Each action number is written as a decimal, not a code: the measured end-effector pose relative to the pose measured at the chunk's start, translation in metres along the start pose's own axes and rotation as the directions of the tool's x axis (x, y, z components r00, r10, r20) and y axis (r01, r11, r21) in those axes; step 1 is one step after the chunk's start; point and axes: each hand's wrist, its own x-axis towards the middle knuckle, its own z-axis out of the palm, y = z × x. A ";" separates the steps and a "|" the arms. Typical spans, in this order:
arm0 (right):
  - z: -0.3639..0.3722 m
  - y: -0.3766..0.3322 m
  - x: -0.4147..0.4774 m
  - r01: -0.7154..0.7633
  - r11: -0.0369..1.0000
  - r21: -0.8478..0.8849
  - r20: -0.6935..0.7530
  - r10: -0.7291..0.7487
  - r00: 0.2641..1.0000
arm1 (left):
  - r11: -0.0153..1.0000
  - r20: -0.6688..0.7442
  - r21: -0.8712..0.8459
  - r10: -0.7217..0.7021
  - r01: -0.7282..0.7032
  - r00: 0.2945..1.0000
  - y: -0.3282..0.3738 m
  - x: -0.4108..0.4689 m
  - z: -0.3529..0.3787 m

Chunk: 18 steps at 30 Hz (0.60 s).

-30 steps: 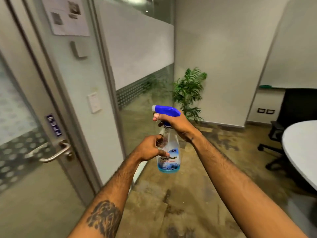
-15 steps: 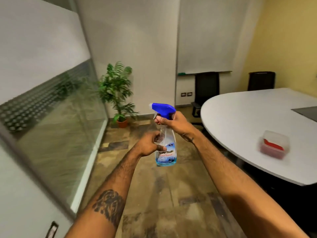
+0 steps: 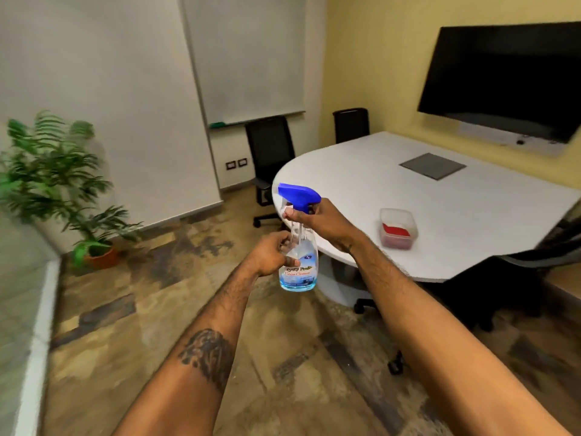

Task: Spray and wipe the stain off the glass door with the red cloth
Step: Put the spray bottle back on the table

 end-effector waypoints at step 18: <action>-0.251 0.105 0.071 -0.132 0.982 -0.136 -0.183 0.106 0.977 | 0.989 0.233 0.046 0.123 -0.138 0.965 0.102 0.241 0.159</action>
